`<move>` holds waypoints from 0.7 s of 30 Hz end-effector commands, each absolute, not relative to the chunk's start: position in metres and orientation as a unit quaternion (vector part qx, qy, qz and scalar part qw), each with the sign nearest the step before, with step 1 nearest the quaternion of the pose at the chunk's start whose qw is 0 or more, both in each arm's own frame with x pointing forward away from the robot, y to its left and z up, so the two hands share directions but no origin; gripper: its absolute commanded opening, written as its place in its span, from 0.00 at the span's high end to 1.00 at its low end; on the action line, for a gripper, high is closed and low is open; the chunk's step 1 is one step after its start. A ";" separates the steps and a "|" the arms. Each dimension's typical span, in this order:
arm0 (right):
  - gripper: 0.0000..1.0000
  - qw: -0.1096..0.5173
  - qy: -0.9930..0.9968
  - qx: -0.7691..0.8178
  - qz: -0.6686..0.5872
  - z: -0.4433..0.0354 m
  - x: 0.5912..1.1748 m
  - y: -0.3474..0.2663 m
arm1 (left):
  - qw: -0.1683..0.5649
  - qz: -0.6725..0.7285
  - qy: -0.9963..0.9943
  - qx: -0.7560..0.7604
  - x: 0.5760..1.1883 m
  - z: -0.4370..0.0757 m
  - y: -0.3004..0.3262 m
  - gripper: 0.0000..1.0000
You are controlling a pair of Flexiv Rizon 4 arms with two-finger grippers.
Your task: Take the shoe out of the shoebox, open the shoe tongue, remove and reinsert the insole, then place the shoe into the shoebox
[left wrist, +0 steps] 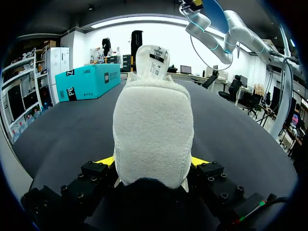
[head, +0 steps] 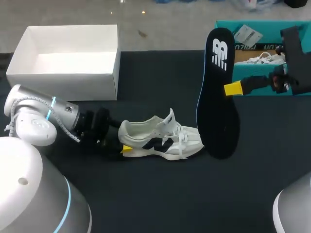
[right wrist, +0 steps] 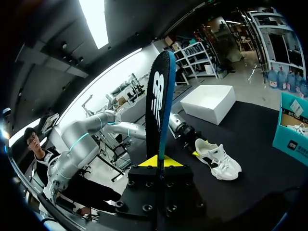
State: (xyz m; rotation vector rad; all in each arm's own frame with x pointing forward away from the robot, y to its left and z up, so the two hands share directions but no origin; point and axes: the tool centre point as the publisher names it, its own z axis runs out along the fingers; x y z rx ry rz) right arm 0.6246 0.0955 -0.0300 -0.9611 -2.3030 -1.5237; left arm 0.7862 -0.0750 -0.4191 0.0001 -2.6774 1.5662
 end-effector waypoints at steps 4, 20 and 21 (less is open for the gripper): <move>1.00 0.104 -0.782 -0.315 -0.527 -0.029 0.620 0.099 | 0.021 0.504 -0.864 0.000 0.787 -0.420 -0.076 1.00; 1.00 0.099 -0.787 -0.308 -0.525 -0.031 0.597 0.102 | 0.021 0.504 -0.864 0.000 0.787 -0.420 -0.076 1.00; 1.00 0.099 -0.787 -0.308 -0.525 -0.031 0.597 0.102 | 0.021 0.504 -0.864 0.000 0.787 -0.420 -0.076 1.00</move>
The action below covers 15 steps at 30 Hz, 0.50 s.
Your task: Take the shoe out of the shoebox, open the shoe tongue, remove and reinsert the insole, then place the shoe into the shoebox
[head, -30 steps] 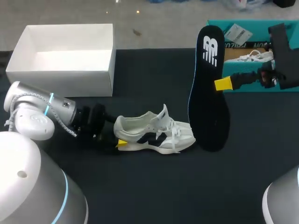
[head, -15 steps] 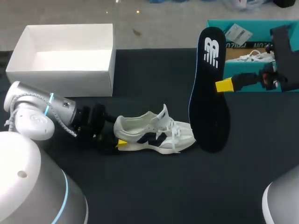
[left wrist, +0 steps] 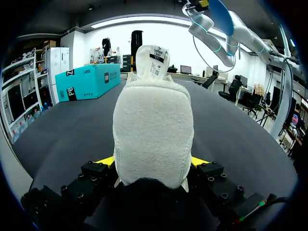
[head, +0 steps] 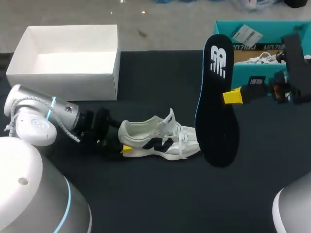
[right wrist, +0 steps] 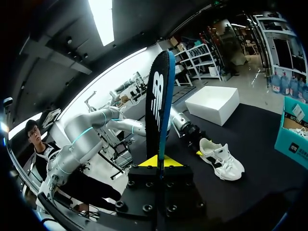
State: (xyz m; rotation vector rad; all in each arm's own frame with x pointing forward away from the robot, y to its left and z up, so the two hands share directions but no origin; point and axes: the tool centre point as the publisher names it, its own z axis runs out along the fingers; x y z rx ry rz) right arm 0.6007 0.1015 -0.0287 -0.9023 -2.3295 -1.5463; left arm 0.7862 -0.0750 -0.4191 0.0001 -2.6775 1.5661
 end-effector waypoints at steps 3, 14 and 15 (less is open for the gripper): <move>1.00 0.099 -0.787 -0.308 -0.525 -0.031 0.597 0.102 | 0.021 0.504 -0.864 0.000 0.787 -0.420 -0.076 1.00; 1.00 0.099 -0.787 -0.308 -0.525 -0.031 0.597 0.102 | 0.020 0.497 -0.867 -0.001 0.787 -0.417 -0.073 0.60; 1.00 0.099 -0.787 -0.308 -0.525 -0.031 0.597 0.102 | 0.023 0.491 -0.871 -0.001 0.786 -0.417 -0.072 0.31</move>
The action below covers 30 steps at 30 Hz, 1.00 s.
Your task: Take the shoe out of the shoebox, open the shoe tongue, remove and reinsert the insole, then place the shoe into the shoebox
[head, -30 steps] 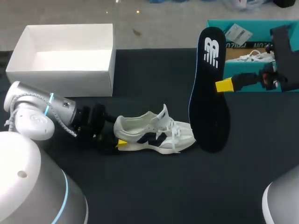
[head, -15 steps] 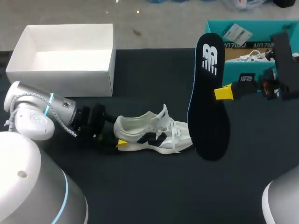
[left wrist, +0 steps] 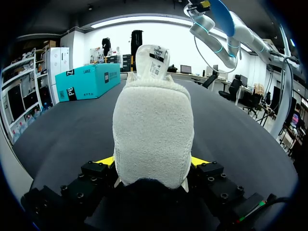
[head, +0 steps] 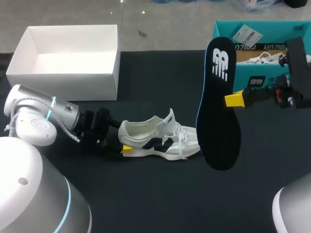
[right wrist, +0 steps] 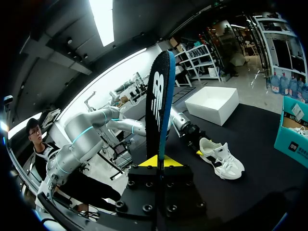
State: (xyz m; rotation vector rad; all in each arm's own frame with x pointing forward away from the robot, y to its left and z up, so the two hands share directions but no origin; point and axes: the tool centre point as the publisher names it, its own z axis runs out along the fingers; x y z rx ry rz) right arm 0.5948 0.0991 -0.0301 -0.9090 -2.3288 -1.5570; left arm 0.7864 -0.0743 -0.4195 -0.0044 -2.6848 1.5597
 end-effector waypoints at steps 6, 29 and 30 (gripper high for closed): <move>1.00 0.099 -0.787 -0.308 -0.525 -0.031 0.597 0.102 | 0.026 0.470 -0.882 0.010 0.783 -0.415 -0.069 0.00; 1.00 0.099 -0.787 -0.308 -0.525 -0.031 0.597 0.102 | 0.029 0.307 -0.950 0.040 0.780 -0.388 -0.049 0.00; 1.00 0.099 -0.787 -0.308 -0.525 -0.031 0.597 0.102 | 0.029 0.307 -0.950 0.040 0.780 -0.388 -0.049 0.00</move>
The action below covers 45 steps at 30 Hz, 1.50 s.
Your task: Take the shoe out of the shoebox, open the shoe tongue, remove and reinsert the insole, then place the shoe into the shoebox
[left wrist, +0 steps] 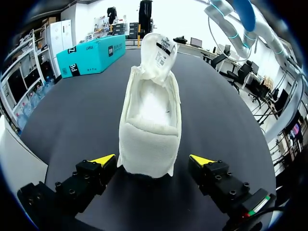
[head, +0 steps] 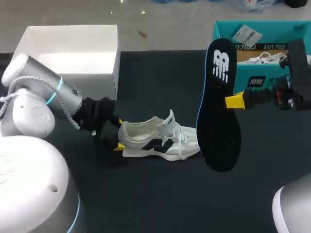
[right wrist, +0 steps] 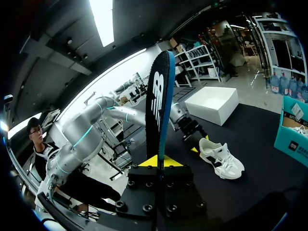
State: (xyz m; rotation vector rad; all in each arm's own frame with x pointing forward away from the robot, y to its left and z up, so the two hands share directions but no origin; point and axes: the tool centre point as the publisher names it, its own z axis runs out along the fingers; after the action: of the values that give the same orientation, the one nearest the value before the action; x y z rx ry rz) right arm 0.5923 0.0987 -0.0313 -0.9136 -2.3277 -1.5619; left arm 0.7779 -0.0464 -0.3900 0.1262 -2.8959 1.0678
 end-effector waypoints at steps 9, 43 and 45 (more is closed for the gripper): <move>1.00 0.099 -0.787 -0.308 -0.525 -0.031 0.597 0.102 | 0.030 0.269 -0.962 0.039 0.778 -0.382 -0.048 0.00; 1.00 0.099 -0.787 -0.308 -0.525 -0.031 0.597 0.102 | -0.018 -0.040 -0.999 0.016 0.765 -0.349 -0.053 0.00; 1.00 0.099 -0.787 -0.308 -0.525 -0.031 0.597 0.102 | -0.015 -0.032 -0.999 0.010 0.767 -0.349 -0.051 0.00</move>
State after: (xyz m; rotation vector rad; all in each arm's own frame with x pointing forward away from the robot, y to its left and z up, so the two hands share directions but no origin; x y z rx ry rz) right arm 0.5916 0.0982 -0.0317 -0.9124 -2.3270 -1.5653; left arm 0.7685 -0.0508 -0.3527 0.0385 -3.1695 -0.0462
